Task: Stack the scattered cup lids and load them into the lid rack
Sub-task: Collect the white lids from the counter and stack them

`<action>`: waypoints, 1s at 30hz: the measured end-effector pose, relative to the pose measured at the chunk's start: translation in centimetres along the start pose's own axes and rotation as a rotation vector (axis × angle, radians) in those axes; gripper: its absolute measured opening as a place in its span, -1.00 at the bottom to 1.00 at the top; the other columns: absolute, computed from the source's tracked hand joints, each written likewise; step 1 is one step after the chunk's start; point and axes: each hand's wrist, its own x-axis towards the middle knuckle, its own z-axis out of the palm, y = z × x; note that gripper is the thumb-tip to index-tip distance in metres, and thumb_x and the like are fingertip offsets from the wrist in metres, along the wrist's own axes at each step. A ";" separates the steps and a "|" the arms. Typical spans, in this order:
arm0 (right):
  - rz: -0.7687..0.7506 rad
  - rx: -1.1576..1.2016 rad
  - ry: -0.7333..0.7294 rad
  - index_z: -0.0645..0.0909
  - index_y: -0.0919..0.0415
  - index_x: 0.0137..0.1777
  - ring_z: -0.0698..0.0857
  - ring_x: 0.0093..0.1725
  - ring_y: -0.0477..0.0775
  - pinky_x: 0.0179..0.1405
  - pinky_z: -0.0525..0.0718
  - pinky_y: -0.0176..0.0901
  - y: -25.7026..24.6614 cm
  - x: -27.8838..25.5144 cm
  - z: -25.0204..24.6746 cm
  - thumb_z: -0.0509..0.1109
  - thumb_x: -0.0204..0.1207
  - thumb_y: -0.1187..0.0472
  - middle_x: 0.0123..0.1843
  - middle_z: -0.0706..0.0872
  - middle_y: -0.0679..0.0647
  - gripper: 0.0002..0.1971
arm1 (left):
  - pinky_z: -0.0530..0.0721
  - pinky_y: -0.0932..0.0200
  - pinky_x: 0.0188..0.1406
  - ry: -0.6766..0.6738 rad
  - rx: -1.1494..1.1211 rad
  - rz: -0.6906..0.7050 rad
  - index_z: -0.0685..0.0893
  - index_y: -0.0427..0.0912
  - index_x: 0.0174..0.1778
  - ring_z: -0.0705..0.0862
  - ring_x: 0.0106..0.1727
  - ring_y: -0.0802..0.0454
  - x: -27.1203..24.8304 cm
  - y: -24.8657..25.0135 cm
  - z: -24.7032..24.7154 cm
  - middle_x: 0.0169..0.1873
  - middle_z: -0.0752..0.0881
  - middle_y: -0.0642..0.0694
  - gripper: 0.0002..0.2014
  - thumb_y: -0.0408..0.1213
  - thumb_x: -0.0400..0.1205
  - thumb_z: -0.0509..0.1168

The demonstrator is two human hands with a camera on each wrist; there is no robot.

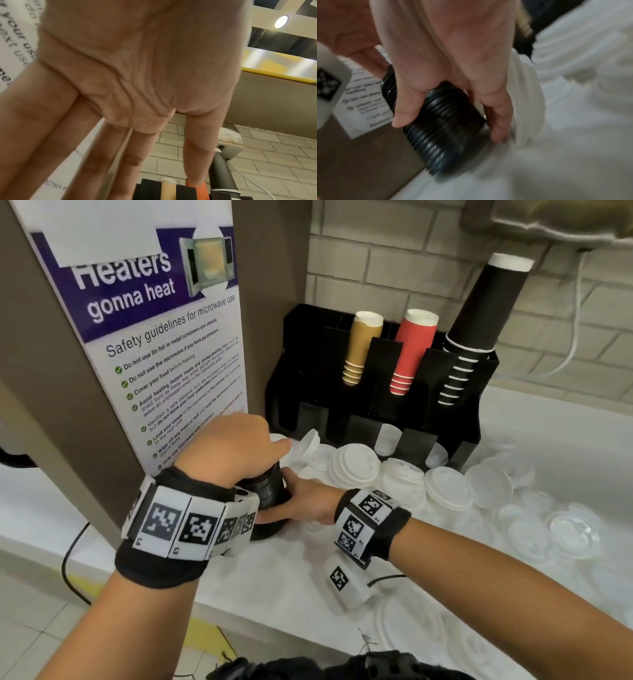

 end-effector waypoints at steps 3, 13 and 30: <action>-0.030 -0.285 0.025 0.23 0.08 0.60 0.49 0.45 0.11 0.49 0.47 0.03 -0.4 -0.1 -0.2 0.63 0.29 -0.12 0.47 0.48 0.07 -0.06 | 0.37 0.11 -0.35 -0.044 -0.031 0.005 0.58 -0.20 -0.21 0.62 -0.10 -0.11 -0.1 -0.1 0.2 -0.23 0.63 -0.11 -0.59 0.09 0.69 0.12; -0.040 -0.226 0.003 0.31 0.20 0.53 0.63 -0.09 -0.09 -0.18 0.62 -0.40 -1.5 -0.5 -0.5 0.61 0.39 0.19 0.01 0.60 -0.03 -0.25 | 0.40 0.11 -0.30 -0.051 -0.068 -0.003 0.53 -0.19 -0.31 0.63 -0.12 -0.13 -0.8 -0.7 -0.3 -0.25 0.65 -0.15 -0.65 -0.03 0.68 0.14; -0.036 -0.344 -0.011 0.26 0.16 0.58 0.67 0.15 0.06 0.19 0.64 -0.18 -2.8 -2.4 -3.5 0.57 0.43 0.07 0.32 0.59 0.13 -0.22 | 0.55 0.08 -0.16 -0.041 -0.066 -0.007 0.66 -0.17 -0.14 0.66 -0.06 -0.09 -1.1 -0.6 -0.8 -0.16 0.71 -0.11 -0.70 -0.03 0.67 0.17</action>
